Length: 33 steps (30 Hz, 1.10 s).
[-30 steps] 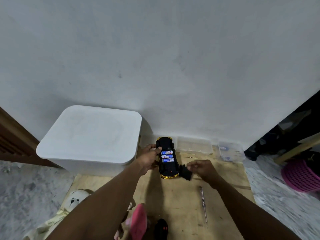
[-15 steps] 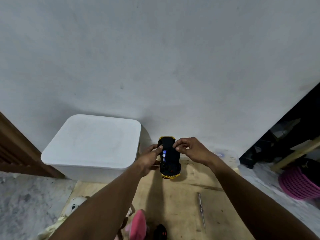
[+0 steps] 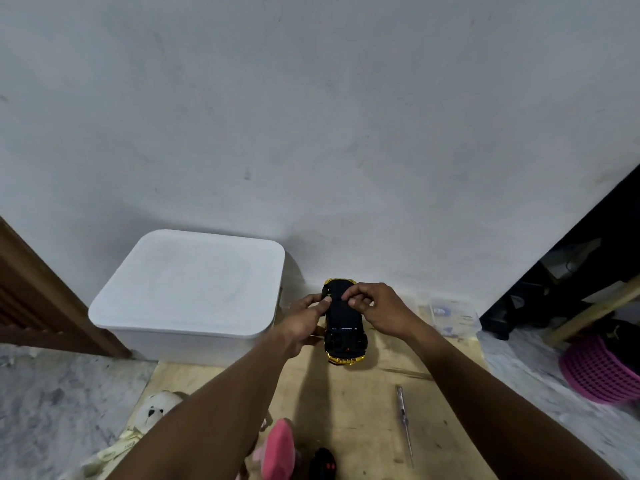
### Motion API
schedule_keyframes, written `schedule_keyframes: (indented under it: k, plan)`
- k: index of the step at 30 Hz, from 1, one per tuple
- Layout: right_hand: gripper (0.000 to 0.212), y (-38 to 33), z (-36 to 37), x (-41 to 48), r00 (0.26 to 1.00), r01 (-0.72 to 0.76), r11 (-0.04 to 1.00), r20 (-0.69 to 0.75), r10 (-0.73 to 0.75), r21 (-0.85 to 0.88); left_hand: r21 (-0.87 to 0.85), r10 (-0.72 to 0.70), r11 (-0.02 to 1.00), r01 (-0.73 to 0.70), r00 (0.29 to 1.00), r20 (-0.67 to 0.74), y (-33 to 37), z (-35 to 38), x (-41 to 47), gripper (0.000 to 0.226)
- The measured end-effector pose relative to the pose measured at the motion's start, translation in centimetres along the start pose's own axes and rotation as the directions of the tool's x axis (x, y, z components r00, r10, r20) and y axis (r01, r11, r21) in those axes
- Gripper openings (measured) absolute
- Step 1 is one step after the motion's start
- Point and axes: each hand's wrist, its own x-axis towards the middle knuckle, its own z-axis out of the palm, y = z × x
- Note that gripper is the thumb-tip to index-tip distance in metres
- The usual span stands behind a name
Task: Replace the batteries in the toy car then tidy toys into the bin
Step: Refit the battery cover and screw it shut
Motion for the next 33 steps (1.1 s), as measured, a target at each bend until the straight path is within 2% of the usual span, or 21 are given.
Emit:
schedule_keyframes:
  k: [5, 13, 18, 30, 33]
  plan:
    - [0.018, 0.2, -0.3, 0.2, 0.997, -0.027, 1.000, 0.078, 0.027, -0.003, -0.024, 0.002, 1.000, -0.002, 1.000, -0.012, -0.3, 0.2, -0.3, 0.027]
    - [0.020, 0.4, -0.2, -0.1, 0.998, -0.013, 1.000, 0.060, 0.014, -0.012, -0.002, 0.009, 1.000, -0.009, 1.000, -0.013, -0.1, 0.6, -0.3, 0.027]
    - [0.020, 0.5, 0.1, -0.4, 1.000, -0.015, 0.998, 0.000, 0.015, 0.055, -0.023, 0.006, 1.000, -0.007, 0.999, -0.033, -0.1, 0.7, -0.3, 0.028]
    - [0.019, 0.8, 1.6, -0.4, 0.984, 0.021, 0.998, -0.174, -0.030, -0.053, -0.023, 0.025, 0.999, -0.026, 1.000, -0.016, 0.2, 0.2, 0.3, 0.027]
    - [0.019, 0.9, 1.9, -0.4, 0.983, 0.019, 0.996, -0.181, -0.034, -0.085, -0.016, 0.018, 1.000, -0.019, 1.000, -0.015, 0.3, 0.1, 0.2, 0.027]
